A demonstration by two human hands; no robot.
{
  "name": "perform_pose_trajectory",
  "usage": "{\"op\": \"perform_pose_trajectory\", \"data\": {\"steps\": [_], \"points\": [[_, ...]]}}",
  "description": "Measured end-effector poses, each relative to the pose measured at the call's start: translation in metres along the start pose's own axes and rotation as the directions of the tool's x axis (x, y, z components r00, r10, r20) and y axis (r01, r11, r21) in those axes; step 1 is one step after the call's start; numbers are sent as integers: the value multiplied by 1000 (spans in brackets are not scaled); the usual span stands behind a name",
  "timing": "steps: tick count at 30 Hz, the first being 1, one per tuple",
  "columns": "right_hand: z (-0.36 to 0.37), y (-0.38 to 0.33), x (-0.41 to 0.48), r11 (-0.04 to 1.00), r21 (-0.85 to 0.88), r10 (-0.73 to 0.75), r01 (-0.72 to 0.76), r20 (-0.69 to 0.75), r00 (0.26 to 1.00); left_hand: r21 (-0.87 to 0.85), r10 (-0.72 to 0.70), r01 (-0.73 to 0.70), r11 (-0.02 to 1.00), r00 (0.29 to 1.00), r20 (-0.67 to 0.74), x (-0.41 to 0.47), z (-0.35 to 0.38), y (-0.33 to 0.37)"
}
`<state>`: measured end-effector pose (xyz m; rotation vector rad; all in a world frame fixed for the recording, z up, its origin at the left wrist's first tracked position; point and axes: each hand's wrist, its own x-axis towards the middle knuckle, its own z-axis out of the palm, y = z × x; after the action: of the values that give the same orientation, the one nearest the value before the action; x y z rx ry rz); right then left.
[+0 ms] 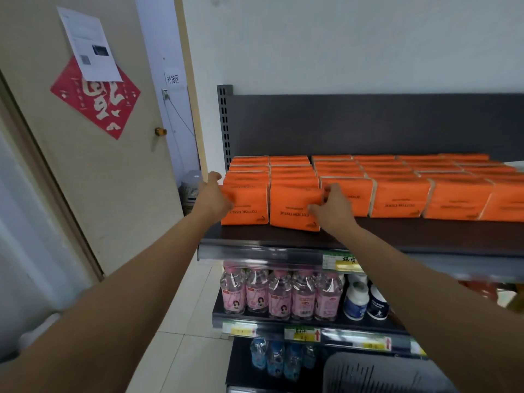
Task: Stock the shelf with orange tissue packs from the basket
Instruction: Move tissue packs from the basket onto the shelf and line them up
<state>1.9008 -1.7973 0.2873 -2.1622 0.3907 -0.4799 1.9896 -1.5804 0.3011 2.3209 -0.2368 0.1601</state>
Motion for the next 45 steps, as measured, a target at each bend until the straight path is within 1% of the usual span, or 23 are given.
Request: {"op": "perform_pose_trajectory", "data": {"steps": [2, 4, 7, 11, 15, 18, 20, 22, 24, 26, 28, 31, 33, 35, 36, 38, 40, 43, 45], "points": [[4, 3, 0, 999, 10, 54, -54, -10, 999, -28, -65, 65, 997, 998, 0, 1, 4, -2], [7, 4, 2, 997, -2, 83, -83, -36, 996, -3, -92, 92, 996, 996, -5, 4, 7, -4], [10, 2, 5, 994, -18, 108, -109, -78, 991, 4, -82, 82, 997, 996, -19, 9, 11, -8], [18, 0, 8, 993, -7, 118, -120, -119, 986, -68, -60, 59, 996, 998, -23, 12, 20, -12], [21, 3, 5, 994, 0, 113, -114, -133, 985, -93, -80, 78, 993, 997, -24, 10, 20, -13], [15, 7, -1, 994, -29, 104, -109, -137, 985, -78, -83, 77, 994, 994, -73, 2, 17, -11], [8, 10, -5, 993, -45, 104, -112, -156, 982, -4, -66, 66, 998, 986, -151, -8, 17, -5], [0, 13, -12, 995, -48, 80, -90, -174, 981, 73, -18, 34, 997, 977, -211, -22, 18, 5], [-10, 18, -22, 998, -22, 46, -51, -174, 984, 71, 43, -28, 997, 973, -228, -38, 22, 20], [-23, 24, -37, 1000, 3, 5, -4, -142, 990, 57, 121, -111, 992, 969, -216, -59, 31, 37], [-40, 31, -57, 999, 22, -37, 40, -106, 994, 48, 193, -188, 981, 967, -163, -84, 47, 54], [-69, 52, -88, 997, 12, -74, 75, -86, 994, 37, 298, -297, 954, 954, -34, -130, 83, 81], [-88, 73, -108, 998, -24, -62, 61, -32, 998, 29, 335, -338, 941, 940, 68, -159, 111, 95], [-102, 103, -125, 998, -57, -3, 7, 71, 997, 36, 325, -341, 939, 919, 223, -184, 144, 104], [-108, 121, -134, 995, -93, 41, -30, 127, 991, 41, 306, -336, 941, 898, 317, -196, 160, 105], [-120, 156, -153, 975, -194, 156, -110, 247, 956, 89, 248, -332, 939, 833, 494, -221, 193, 104], [-130, 188, -174, 941, -299, 263, -158, 353, 898, 144, 169, -333, 932, 751, 638, -244, 220, 97], [-141, 225, -197, 840, -515, 431, -168, 447, 784, 205, 62, -323, 924, 654, 754, -270, 255, 77], [-143, 249, -208, 803, -567, 502, -185, 476, 722, 253, 2, -326, 911, 615, 788, -284, 272, 60]]}}
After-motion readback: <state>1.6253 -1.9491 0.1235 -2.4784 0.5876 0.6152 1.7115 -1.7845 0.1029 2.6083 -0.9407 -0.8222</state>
